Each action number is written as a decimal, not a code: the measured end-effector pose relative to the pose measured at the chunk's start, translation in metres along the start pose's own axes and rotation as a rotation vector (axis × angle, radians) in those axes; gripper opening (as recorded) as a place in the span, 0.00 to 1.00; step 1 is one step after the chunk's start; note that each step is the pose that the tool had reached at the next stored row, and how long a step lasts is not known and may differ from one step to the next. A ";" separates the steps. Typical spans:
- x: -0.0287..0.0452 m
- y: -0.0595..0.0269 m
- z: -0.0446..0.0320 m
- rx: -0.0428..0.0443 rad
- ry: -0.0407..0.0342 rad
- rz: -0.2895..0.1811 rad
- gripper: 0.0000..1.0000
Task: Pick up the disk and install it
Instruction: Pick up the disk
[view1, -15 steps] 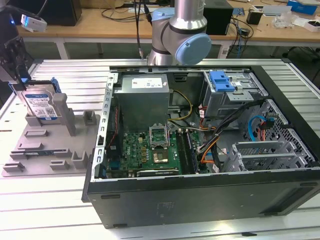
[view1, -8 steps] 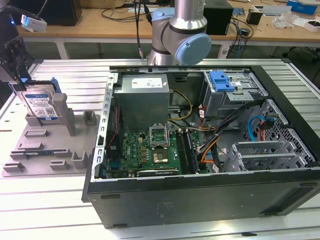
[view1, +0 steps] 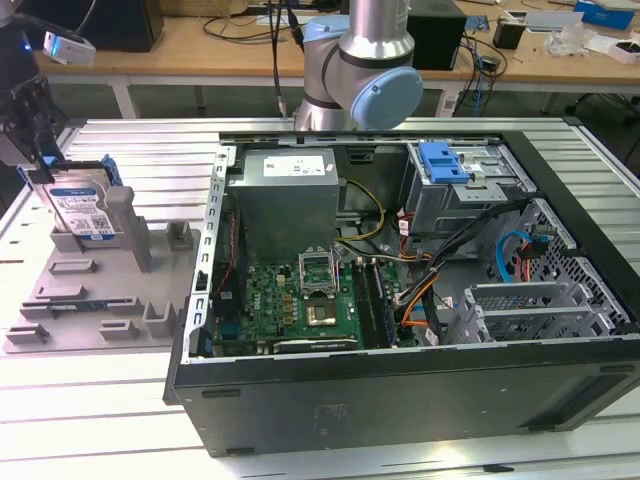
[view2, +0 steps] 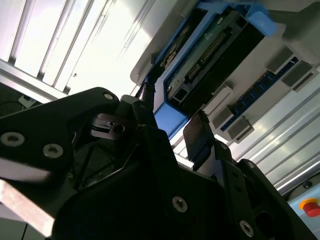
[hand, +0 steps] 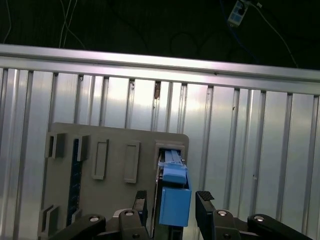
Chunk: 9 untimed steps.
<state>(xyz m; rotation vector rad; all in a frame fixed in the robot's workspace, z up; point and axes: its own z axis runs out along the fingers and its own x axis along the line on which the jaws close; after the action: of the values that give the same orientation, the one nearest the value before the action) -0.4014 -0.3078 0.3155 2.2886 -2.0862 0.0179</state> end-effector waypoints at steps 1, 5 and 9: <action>0.0002 -0.0002 0.0004 0.0000 -0.0001 0.000 0.51; 0.0006 -0.0007 0.0024 0.0000 -0.0001 0.002 0.51; 0.0007 -0.0009 0.0055 0.0005 0.0000 0.003 0.51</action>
<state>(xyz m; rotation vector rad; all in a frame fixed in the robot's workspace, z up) -0.4006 -0.3086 0.3100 2.2860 -2.0896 0.0185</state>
